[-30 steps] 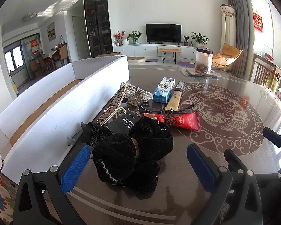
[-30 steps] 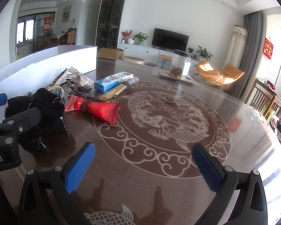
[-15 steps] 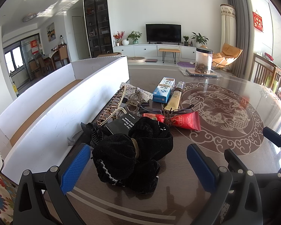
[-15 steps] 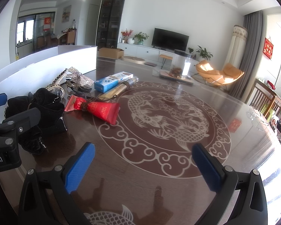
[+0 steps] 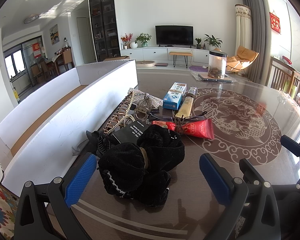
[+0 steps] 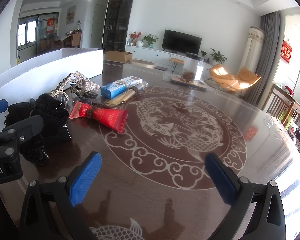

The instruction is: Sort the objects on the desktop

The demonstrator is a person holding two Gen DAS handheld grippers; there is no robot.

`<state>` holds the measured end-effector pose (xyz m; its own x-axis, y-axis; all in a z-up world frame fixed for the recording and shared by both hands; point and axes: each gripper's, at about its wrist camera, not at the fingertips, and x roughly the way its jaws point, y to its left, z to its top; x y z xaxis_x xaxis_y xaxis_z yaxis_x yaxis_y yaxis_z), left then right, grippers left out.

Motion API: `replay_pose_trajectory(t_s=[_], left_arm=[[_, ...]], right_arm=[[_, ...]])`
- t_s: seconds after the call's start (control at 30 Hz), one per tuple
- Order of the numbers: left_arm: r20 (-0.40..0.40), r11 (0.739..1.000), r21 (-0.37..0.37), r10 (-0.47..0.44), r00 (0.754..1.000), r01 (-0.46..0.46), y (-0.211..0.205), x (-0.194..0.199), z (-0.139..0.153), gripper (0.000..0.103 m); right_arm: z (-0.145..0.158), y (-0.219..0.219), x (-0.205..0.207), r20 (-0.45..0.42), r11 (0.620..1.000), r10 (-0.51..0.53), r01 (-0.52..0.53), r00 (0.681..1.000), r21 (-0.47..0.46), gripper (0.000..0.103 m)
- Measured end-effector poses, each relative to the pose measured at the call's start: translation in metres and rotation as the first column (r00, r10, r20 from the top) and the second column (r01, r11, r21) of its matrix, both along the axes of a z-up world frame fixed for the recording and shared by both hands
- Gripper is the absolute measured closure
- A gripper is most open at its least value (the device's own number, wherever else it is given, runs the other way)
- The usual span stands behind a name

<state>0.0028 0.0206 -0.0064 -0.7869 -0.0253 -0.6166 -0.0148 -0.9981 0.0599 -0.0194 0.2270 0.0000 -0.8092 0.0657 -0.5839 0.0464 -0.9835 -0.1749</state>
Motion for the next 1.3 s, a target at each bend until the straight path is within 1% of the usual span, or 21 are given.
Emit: replay_pose_trajectory(t_s=[1.3], left_arm=[[-0.002,1.000,-0.001,0.000,1.000,0.000,0.0010,-0.0005,-0.0001,0.000]], right_arm=[[-0.0024,0.0017,-0.0004,0.011,1.000,-0.005,0.005,1.000,-0.005,0.000]])
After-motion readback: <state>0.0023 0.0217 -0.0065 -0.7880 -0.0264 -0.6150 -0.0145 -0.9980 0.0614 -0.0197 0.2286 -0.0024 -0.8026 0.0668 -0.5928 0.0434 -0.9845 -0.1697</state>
